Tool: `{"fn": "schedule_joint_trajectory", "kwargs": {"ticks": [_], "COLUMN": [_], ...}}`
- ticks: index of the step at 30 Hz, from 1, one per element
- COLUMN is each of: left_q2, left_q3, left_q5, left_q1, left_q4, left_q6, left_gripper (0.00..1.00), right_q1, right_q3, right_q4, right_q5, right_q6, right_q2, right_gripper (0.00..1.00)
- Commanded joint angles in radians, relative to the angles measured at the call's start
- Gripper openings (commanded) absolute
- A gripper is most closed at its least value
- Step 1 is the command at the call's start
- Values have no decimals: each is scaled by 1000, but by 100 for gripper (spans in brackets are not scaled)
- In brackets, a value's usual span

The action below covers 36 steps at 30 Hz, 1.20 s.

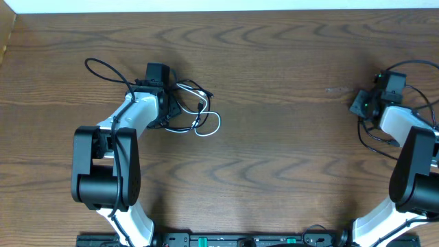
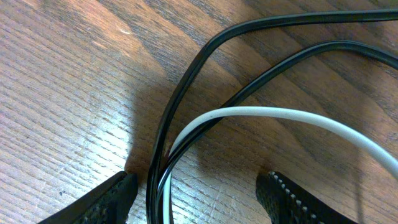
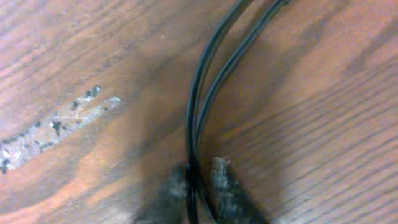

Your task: Untangle cables

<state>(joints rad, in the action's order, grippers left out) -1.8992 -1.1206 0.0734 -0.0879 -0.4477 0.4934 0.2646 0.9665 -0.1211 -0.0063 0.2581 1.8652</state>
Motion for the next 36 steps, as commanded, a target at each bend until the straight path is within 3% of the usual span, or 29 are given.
{"fn": "schedule_joint_trajectory", "kwargs": {"ticks": [1,10,18,34,36], "left_q2": [-26,-26,-26,-26,-26], "left_q3": [38,38,38,38,38], "left_q5": [-63,-63,-63,-63,-63], "left_q1": [-10,-10,-10,-10,-10], "left_q4": [-14,-14,-14,3,5], "left_q6": [-1,-1,-1,-1,-1], "left_gripper": [68,68,68,68,68], "right_q1": [40,135,266,316,316], "right_q3": [1,1,1,1,1], "right_q4": [-6,42,147,268,268], "right_q5": [-100,-261,-697,-628,-628], "right_q6": [6,-31,-26,79,79], "right_q2": [20,20,20,20,20], "right_gripper": [1,1,1,1,6]}}
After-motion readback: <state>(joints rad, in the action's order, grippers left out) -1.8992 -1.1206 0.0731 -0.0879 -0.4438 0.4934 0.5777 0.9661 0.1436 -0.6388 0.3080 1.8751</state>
